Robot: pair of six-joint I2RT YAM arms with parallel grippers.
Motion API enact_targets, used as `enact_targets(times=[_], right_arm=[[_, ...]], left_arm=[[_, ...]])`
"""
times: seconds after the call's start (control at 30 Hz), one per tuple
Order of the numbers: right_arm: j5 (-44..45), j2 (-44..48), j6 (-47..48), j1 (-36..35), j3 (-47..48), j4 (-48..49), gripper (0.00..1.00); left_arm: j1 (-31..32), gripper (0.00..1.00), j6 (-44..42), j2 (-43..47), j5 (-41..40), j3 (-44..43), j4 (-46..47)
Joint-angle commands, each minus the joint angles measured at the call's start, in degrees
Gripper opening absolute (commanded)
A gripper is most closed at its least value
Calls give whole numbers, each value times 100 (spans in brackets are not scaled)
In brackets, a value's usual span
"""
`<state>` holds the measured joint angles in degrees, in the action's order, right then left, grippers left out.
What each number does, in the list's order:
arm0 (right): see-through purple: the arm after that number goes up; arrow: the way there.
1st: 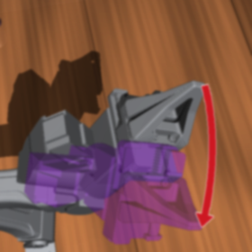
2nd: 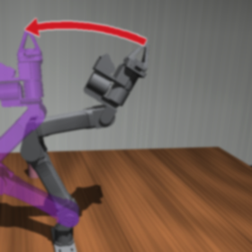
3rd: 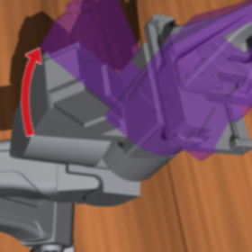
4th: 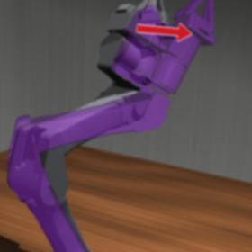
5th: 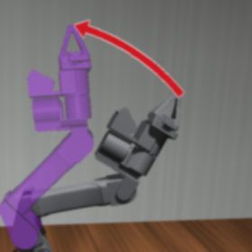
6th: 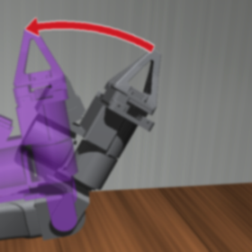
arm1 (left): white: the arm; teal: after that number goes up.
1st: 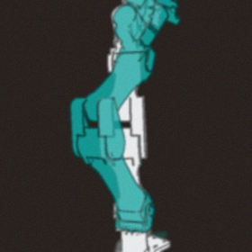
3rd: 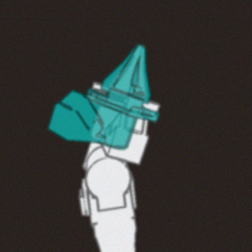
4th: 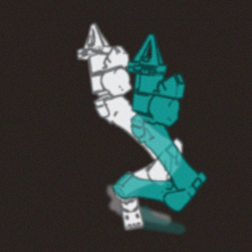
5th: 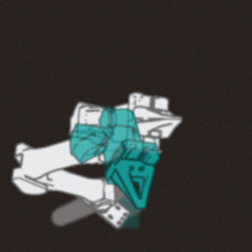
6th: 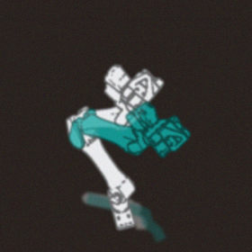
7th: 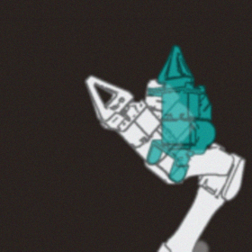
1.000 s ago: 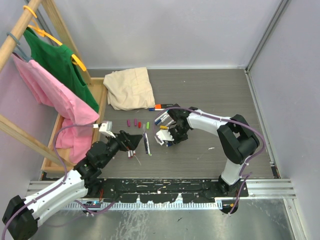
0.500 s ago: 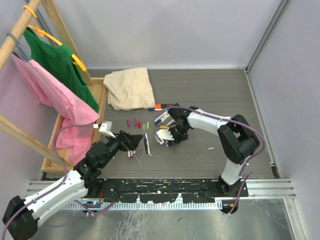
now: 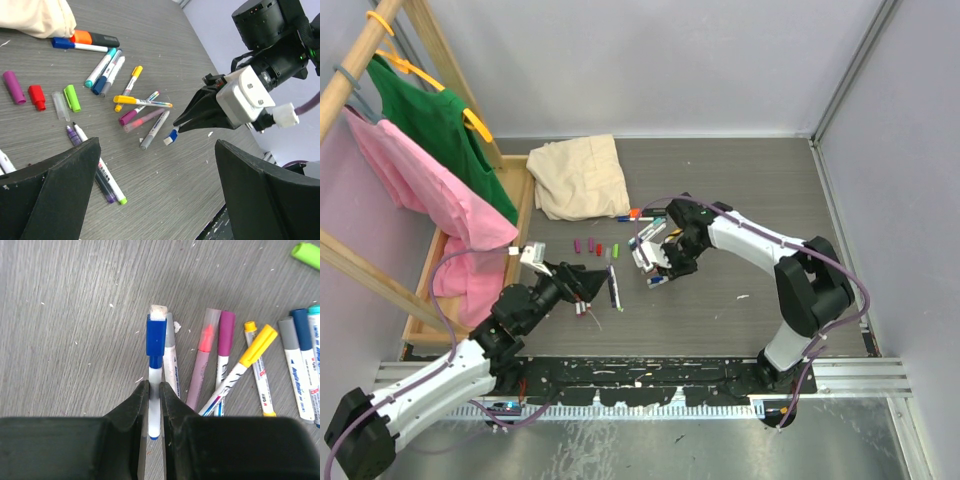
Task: Open the pen caps
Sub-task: Pick up the pen from the center of the board.
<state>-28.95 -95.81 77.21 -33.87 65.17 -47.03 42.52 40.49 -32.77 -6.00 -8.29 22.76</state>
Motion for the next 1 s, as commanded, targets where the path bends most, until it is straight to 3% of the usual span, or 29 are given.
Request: enact_targets(times=[0.0, 0.47, 0.73, 0.97], right_arm=[[-768, 287, -290, 128, 376, -217, 1], [-2596, 363, -1078, 849, 859, -628, 1], [-3291, 391, -2460, 1101, 1014, -300, 1], [-3899, 272, -2954, 1128, 1141, -364, 1]], left_arm=[[6, 98, -97, -40, 200, 21, 795], [2, 98, -337, -1222, 745, -521, 1601], [-83, 98, 176, -2326, 1121, -983, 2587], [-88, 100, 465, -2856, 1180, -1267, 2970]])
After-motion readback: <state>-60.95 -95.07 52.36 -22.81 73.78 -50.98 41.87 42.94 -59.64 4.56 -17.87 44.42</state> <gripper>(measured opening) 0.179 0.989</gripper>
